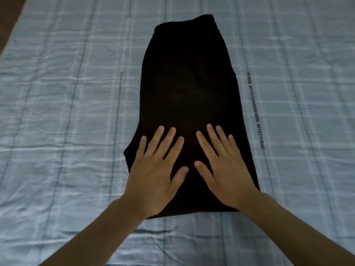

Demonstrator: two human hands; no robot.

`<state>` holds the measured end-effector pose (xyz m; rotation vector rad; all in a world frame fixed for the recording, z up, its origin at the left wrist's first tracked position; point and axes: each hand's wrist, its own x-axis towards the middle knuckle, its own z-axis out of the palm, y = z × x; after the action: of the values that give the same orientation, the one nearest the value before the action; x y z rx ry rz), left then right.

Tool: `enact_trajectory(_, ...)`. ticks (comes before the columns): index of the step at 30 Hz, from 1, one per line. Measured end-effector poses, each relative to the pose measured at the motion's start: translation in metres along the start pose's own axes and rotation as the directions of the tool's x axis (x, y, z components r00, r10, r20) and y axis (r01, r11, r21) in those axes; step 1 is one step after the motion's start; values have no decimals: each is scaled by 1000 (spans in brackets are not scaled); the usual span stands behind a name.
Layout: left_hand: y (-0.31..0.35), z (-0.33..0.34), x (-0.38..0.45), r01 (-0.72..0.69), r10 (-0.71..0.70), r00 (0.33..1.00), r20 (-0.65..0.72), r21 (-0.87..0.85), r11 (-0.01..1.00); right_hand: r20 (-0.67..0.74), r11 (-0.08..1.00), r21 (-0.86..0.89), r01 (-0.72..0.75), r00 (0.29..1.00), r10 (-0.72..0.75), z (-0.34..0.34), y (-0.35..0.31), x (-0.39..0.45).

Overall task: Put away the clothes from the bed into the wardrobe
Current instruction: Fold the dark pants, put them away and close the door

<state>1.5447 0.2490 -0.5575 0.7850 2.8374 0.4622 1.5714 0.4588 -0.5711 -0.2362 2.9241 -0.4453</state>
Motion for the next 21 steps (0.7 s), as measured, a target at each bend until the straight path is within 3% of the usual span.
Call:
enact_trajectory(3, 18, 4, -45, -95, 97, 994, 41, -47, 994, 84, 996, -7, 91, 992, -90, -3, -3, -41)
enact_trajectory(6, 17, 13, -68, -132, 128, 987, 98, 29, 991, 136, 990, -20, 136, 982, -132, 0, 3, -70)
enact_trajectory(10, 17, 11, -54, -78, 63, 986, 155, 91, 993, 73, 988, -64, 140, 988, -136, 5, 15, -69)
enact_trajectory(16, 25, -7, -28, -122, 113, 992, 61, 177, 977, -114, 991, -103, 83, 989, -94, -4, 7, -57)
enact_trajectory(21, 35, -50, -28, -114, 100, 990, 104, 137, 984, -29, 994, -49, 99, 995, -100, -55, 0, -55)
